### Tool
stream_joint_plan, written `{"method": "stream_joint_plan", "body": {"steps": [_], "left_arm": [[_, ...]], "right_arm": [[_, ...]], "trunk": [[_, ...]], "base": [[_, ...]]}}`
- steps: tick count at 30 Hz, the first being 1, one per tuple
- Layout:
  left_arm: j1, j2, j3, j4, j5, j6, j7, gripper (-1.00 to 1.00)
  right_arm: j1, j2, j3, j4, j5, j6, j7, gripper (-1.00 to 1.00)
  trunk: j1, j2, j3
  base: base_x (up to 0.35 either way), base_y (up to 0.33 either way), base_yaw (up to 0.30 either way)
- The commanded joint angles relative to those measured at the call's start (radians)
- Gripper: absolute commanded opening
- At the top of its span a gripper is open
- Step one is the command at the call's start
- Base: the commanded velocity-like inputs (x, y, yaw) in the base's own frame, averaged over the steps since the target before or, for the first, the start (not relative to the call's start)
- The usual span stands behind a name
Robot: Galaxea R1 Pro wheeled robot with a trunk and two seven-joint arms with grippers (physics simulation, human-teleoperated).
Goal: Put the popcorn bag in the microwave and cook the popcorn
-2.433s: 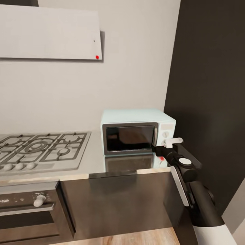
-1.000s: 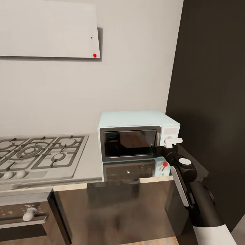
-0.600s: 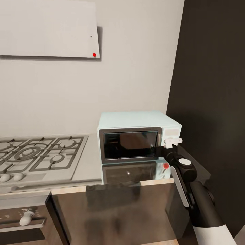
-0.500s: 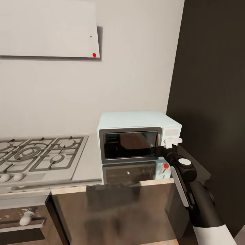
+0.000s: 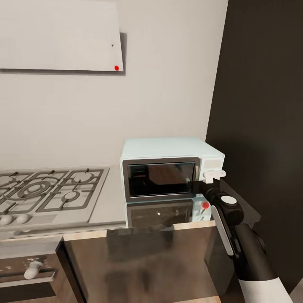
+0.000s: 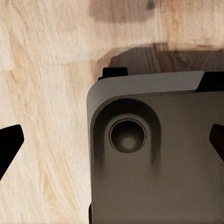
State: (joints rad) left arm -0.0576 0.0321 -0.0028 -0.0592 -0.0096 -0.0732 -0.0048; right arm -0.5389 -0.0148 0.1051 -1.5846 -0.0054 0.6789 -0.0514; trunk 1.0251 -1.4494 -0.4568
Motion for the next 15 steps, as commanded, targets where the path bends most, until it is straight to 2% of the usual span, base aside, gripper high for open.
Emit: {"method": "stream_joint_plan", "body": {"steps": [1, 8, 15], "left_arm": [[-0.001, 0.0, 0.0, 0.001, -0.001, -0.004, -0.001, 1.0], [-0.001, 0.0, 0.001, 0.001, -0.001, -0.004, -0.001, 1.0], [-0.001, 0.001, 0.001, 0.001, 0.0, -0.004, -0.001, 1.0]], "right_arm": [[-0.001, -0.001, 0.002, -0.001, -0.001, 0.006, -0.005, 1.0], [-0.001, -0.001, 0.003, 0.0, -0.001, 0.007, -0.005, 1.0], [-0.001, -0.001, 0.006, 0.0, -0.001, 0.007, -0.005, 1.0]], "trunk": [[0.0, -0.001, -0.001], [0.0, -0.001, -0.001], [0.0, -0.001, -0.001]], "base": [[0.0, 0.0, 0.0], [0.0, 0.0, 0.0], [0.065, 0.0, 0.0]]}}
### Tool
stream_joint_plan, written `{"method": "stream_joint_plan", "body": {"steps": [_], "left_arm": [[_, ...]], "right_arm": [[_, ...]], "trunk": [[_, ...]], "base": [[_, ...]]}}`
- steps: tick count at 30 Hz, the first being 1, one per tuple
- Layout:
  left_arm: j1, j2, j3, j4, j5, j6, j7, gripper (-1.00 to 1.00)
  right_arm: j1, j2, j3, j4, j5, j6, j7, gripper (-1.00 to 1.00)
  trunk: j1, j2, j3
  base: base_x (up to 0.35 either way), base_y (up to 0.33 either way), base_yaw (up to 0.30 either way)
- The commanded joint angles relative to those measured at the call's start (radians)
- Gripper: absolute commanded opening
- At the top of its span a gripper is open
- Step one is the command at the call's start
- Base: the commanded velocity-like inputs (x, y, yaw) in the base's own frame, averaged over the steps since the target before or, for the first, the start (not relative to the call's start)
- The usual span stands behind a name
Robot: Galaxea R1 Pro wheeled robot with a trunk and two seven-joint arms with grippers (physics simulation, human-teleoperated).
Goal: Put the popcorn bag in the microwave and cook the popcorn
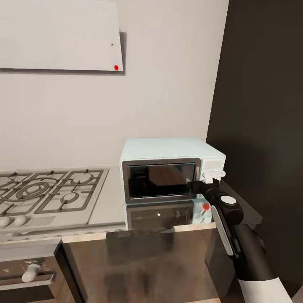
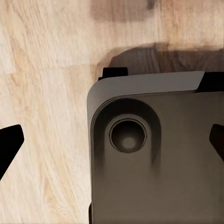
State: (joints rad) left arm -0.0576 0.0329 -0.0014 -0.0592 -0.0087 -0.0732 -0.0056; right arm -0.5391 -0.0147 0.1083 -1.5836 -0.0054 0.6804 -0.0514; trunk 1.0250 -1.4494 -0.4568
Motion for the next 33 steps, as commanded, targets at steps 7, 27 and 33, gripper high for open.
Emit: {"method": "stream_joint_plan", "body": {"steps": [7, 27, 33], "left_arm": [[-0.001, 0.0, 0.0, 0.001, 0.0, -0.004, -0.001, 1.0], [-0.001, 0.0, 0.0, 0.001, 0.0, -0.002, -0.001, 1.0], [-0.001, -0.001, 0.0, 0.001, -0.002, -0.002, -0.001, 1.0]], "right_arm": [[-0.001, -0.002, 0.006, -0.001, -0.001, 0.005, -0.005, 1.0], [-0.001, -0.002, 0.007, -0.001, -0.001, 0.005, -0.005, 1.0], [-0.001, -0.002, 0.007, -0.001, 0.0, 0.005, -0.005, 1.0]], "trunk": [[0.0, -0.001, -0.001], [0.0, -0.001, -0.001], [0.0, -0.001, -0.001]], "base": [[0.003, 0.0, 0.0], [0.039, 0.0, 0.0], [0.015, 0.0, 0.0]]}}
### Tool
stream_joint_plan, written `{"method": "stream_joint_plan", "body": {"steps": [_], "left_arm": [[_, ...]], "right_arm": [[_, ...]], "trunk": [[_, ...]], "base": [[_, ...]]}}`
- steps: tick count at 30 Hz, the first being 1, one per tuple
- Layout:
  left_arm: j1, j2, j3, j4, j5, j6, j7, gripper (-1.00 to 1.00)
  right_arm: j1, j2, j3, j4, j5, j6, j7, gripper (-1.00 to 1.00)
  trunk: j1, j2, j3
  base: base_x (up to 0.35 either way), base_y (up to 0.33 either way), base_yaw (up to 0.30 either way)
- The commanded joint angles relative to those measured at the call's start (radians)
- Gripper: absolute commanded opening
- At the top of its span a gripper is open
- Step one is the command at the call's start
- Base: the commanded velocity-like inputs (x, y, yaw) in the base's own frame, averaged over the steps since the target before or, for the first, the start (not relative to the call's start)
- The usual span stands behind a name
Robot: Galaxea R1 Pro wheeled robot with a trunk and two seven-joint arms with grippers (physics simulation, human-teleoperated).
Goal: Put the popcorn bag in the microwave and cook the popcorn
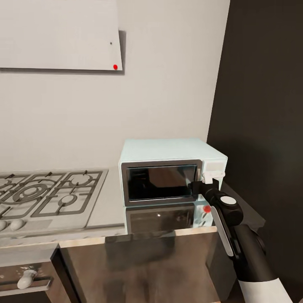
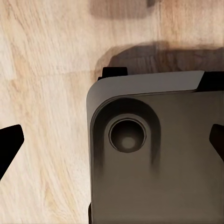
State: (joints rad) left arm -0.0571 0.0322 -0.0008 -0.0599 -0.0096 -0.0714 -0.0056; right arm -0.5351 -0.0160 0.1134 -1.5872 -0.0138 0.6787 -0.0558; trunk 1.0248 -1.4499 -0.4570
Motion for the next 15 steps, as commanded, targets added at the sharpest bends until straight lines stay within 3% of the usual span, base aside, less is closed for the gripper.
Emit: {"method": "stream_joint_plan", "body": {"steps": [1, 15], "left_arm": [[-0.001, 0.0, -0.001, 0.002, -0.001, -0.004, -0.001, 1.0], [-0.001, 0.0, -0.001, 0.002, -0.002, -0.004, -0.002, 1.0]], "right_arm": [[-0.005, -0.001, 0.002, 0.003, 0.008, 0.007, -0.001, 1.0], [-0.005, -0.001, 0.002, 0.003, 0.008, 0.007, -0.001, 1.0]], "trunk": [[0.0, 0.0, -0.001], [0.0, 0.0, -0.001]], "base": [[0.001, 0.0, 0.0], [0.042, 0.0, 0.0]]}}
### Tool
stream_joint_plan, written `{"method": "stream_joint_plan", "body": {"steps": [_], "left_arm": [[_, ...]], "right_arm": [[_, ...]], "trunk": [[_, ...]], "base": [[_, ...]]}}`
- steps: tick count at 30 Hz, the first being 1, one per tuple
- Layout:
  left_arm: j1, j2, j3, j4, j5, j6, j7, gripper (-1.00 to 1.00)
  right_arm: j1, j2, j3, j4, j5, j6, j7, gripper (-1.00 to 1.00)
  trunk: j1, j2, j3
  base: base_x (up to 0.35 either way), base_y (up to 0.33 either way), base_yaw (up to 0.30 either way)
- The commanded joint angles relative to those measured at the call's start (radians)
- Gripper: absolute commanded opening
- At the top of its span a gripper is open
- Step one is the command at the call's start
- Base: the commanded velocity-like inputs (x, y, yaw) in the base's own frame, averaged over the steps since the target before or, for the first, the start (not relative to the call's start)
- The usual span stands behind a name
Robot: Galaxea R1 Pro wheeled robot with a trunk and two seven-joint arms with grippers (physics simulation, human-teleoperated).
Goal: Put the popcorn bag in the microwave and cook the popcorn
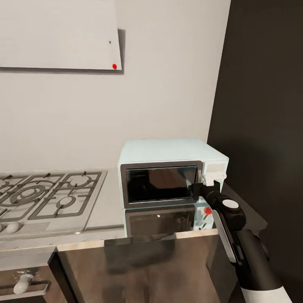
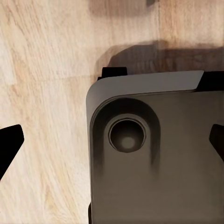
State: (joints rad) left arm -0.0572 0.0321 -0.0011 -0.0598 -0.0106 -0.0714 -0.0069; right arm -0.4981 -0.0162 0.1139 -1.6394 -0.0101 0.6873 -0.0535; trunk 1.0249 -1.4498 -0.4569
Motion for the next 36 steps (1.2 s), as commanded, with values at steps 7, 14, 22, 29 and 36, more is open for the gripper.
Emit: {"method": "stream_joint_plan", "body": {"steps": [7, 14, 22, 29, 36], "left_arm": [[-0.001, 0.0, -0.001, 0.001, 0.0, -0.004, -0.001, 1.0], [-0.001, 0.0, -0.001, 0.001, 0.0, -0.004, -0.001, 1.0], [-0.001, 0.0, -0.002, 0.001, -0.001, -0.004, 0.0, 1.0], [-0.001, 0.0, -0.002, 0.001, 0.0, -0.004, 0.0, 1.0], [-0.001, 0.0, -0.001, 0.001, 0.0, -0.004, 0.0, 1.0]], "right_arm": [[-0.042, -0.001, 0.0, 0.054, 0.005, -0.002, -0.003, -1.0], [-0.042, -0.001, 0.0, 0.055, 0.004, -0.002, -0.003, -1.0], [-0.042, -0.001, -0.003, 0.055, 0.004, -0.002, -0.003, -1.0], [-0.042, -0.001, -0.005, 0.055, 0.004, -0.002, -0.003, -1.0], [-0.042, -0.001, -0.005, 0.054, 0.004, -0.002, -0.003, -1.0]], "trunk": [[0.0, 0.0, -0.001], [0.0, 0.0, -0.001], [0.0, 0.0, -0.001], [0.0, 0.0, -0.001], [0.0, 0.0, -0.001]], "base": [[0.001, 0.0, 0.0], [0.0, 0.0, 0.0], [-0.01, 0.0, 0.0], [-0.124, 0.0, 0.0], [-0.002, 0.0, 0.0]]}}
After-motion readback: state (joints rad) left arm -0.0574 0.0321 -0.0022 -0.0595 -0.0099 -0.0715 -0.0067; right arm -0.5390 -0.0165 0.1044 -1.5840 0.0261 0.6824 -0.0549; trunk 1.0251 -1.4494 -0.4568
